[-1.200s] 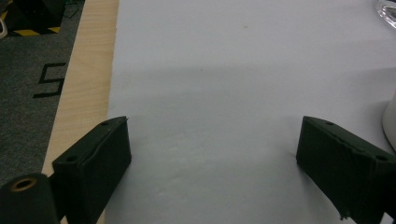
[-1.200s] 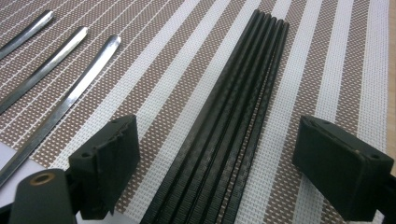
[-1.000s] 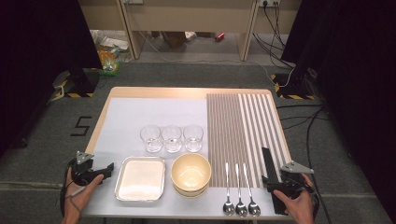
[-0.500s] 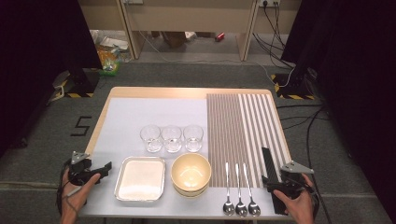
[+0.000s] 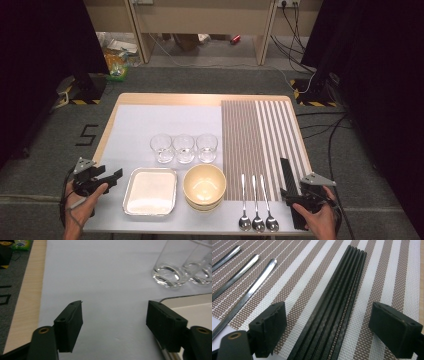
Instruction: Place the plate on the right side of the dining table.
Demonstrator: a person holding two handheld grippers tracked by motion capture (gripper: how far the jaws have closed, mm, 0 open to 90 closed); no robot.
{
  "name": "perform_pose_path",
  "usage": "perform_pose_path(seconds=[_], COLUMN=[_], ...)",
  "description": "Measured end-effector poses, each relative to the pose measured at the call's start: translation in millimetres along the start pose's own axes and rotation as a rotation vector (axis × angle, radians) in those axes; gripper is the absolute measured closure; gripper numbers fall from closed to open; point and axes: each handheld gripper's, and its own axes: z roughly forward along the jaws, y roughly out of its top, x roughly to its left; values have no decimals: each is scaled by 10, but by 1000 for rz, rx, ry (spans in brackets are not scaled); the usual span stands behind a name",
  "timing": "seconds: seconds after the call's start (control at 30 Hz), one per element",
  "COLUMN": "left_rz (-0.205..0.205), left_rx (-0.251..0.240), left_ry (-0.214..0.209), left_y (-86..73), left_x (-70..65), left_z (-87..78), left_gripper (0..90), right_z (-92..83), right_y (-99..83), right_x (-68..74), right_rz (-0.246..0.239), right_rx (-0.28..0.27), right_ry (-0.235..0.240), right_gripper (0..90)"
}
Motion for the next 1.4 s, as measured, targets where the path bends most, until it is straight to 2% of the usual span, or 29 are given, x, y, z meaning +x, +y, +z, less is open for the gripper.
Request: perform_pose_path(seconds=[0.3, 0.33, 0.53, 0.63, 1.0, 1.4], left_rz=[116, 116, 173, 181, 177, 167], left_rx=[42, 42, 82, 92, 117, 109], left_ry=[-47, -47, -72, -63, -88, -60], left_y=[83, 83, 131, 138, 145, 172], left_x=[-252, -252, -394, -409, -436, -461], left_z=[74, 74, 172, 229, 323, 268], left_gripper=[488, 506, 589, 631, 826, 880], right_z=[0, 0, 0, 0, 0, 0], right_y=[0, 0, -1, 0, -1, 0], right_x=[0, 0, 0, -1, -1, -2], right_rz=[0, 0, 0, 0, 0, 1], right_rx=[0, 0, 0, 0, 0, 0], right_ry=[0, 0, 0, 0, 0, 0], right_gripper=[148, 148, 148, 148, 148, 148])
